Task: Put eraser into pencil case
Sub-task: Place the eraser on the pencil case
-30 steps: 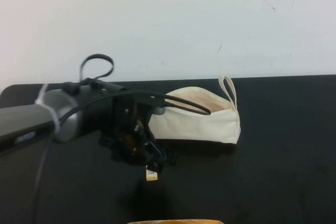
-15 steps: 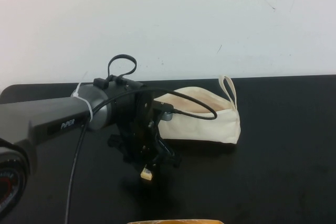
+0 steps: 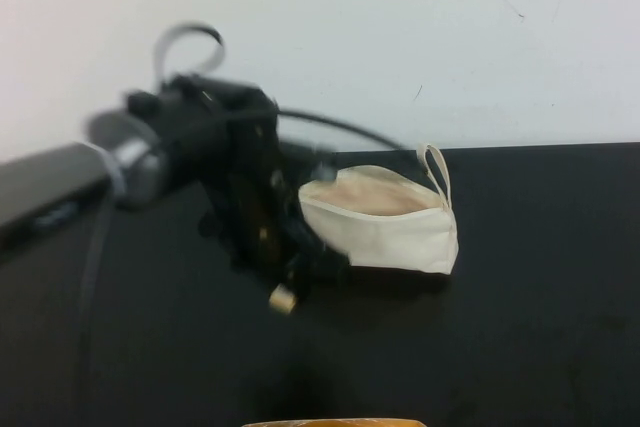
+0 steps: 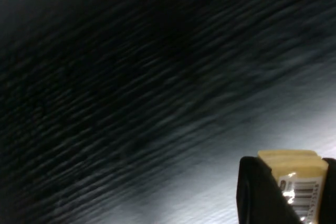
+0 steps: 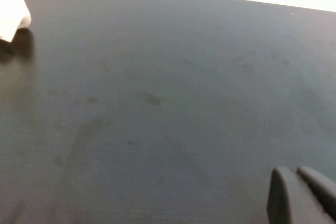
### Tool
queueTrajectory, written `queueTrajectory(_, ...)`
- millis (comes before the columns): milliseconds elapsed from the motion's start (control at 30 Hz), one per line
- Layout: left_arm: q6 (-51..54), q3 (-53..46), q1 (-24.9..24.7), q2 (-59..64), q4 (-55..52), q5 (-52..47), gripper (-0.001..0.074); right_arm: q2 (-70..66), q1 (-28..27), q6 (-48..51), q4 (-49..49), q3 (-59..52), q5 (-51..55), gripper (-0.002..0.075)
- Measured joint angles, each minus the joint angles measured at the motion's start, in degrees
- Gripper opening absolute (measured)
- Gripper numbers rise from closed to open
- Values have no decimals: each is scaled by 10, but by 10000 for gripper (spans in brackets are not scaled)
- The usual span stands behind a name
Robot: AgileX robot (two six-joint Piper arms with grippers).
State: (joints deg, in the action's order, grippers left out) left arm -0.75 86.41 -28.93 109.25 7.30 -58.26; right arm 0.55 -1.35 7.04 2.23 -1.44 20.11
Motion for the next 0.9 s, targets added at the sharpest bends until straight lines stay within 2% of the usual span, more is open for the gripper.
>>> queueTrajectory(133, 18, 0, 0, -73, 28, 74, 187, 0, 0, 0, 0, 0, 0, -1)
queueTrajectory(233, 22, 1, 0, -102, 31, 177, 187, 0, 0, 0, 0, 0, 0, -1)
queueTrajectory(433, 52, 4, 0, -70, 33, 308, 187, 0, 0, 0, 0, 0, 0, -1)
queueTrajectory(567, 59, 4, 0, -38, 34, 325, 195, 0, 0, 0, 0, 0, 0, -1)
queueTrajectory(600, 60, 4, 0, -33, 38, 325, 226, 0, 0, 0, 0, 0, 0, -1)
queueTrajectory(767, 65, 4, 0, -25, 51, 339, 487, 0, 0, 0, 0, 0, 0, -1)
queueTrajectory(833, 66, 4, 0, -25, 52, 347, 518, 0, 0, 0, 0, 0, 0, -1)
queueTrajectory(900, 66, 4, 0, -27, 51, 349, 498, 0, 0, 0, 0, 0, 0, -1)
